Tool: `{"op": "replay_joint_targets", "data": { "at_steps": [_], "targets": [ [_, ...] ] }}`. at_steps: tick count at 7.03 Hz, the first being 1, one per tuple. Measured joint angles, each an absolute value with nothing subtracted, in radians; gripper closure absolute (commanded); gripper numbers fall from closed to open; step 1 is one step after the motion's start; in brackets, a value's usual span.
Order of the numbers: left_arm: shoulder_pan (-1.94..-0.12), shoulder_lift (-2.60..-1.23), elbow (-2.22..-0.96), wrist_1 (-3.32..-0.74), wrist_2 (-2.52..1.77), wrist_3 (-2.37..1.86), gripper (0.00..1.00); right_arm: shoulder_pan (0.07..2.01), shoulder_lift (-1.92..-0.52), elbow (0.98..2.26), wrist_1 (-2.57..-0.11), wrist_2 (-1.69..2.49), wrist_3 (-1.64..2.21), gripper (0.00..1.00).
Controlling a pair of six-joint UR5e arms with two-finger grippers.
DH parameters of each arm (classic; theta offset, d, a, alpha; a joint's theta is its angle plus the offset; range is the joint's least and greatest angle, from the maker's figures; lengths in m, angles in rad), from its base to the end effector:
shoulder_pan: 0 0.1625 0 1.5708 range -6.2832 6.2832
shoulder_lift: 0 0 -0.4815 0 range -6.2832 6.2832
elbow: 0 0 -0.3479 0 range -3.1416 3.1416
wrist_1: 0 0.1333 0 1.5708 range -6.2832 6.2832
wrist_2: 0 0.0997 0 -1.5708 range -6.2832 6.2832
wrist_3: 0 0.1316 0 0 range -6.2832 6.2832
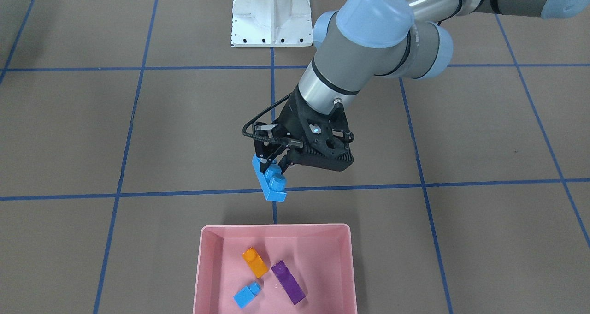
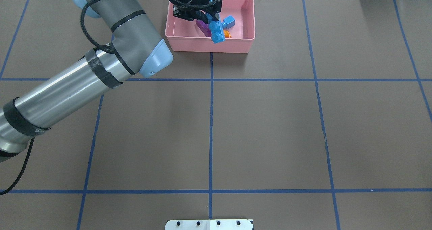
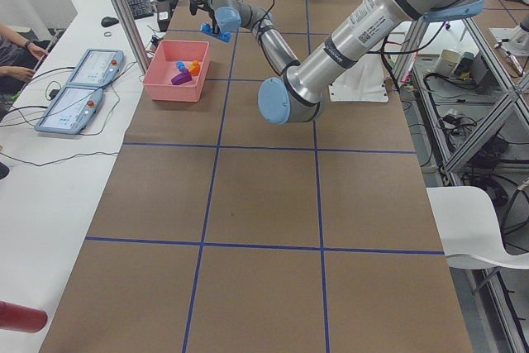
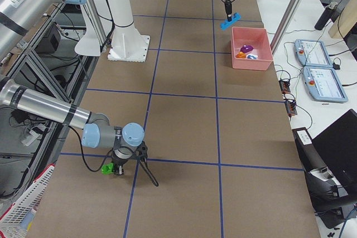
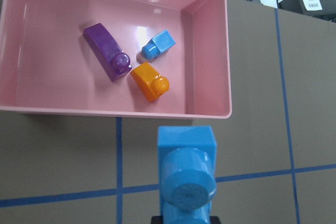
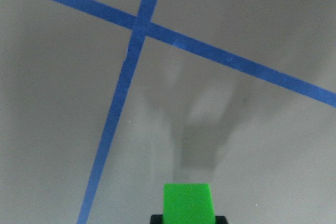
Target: Put all blocks into box
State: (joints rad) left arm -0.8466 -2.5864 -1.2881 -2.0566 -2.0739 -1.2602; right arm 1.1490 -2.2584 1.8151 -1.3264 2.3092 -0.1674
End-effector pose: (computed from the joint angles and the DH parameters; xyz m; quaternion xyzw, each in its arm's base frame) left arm 0.4846 -0.6533 0.1297 0.1322 0.5757 -0.0729 0.8036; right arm 0.0051 -0.0978 0.7989 -0.1374 -0.3444 -0.2352 0.8984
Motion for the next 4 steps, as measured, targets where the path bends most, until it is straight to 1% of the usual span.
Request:
{"op": "replay_joint_targets", "data": {
  "at_steps": [3, 4],
  "targets": [
    [-0.849, -2.693, -1.032, -2.214, -1.868, -1.283, 1.0, 1.325, -2.265, 1.907, -1.327, 2.227, -0.199, 1.0],
    [-0.848, -2.717, -0.981, -2.238, -1.808, -1.328, 0.22, 1.404, -2.256, 1.928, -1.327, 2.204, -0.214, 1.0]
  ]
}}
